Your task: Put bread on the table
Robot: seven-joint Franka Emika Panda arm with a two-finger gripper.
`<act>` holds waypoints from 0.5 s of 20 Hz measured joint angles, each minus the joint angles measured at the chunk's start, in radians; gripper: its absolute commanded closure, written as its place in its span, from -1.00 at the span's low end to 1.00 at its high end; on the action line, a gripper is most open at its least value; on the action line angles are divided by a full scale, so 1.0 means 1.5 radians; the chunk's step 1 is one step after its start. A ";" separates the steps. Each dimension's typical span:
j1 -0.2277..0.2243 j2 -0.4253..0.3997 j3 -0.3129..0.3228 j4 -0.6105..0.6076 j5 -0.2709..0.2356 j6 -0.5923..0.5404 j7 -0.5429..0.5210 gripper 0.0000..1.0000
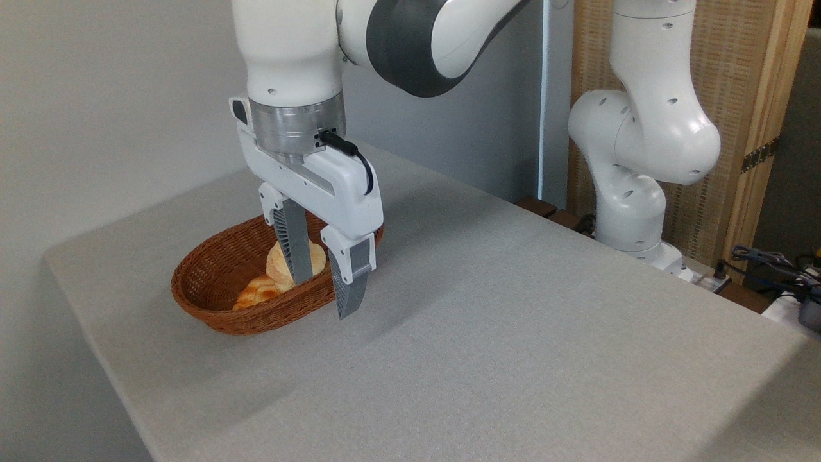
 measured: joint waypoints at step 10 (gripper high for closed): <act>0.000 0.000 0.001 0.000 0.000 -0.005 0.000 -1.00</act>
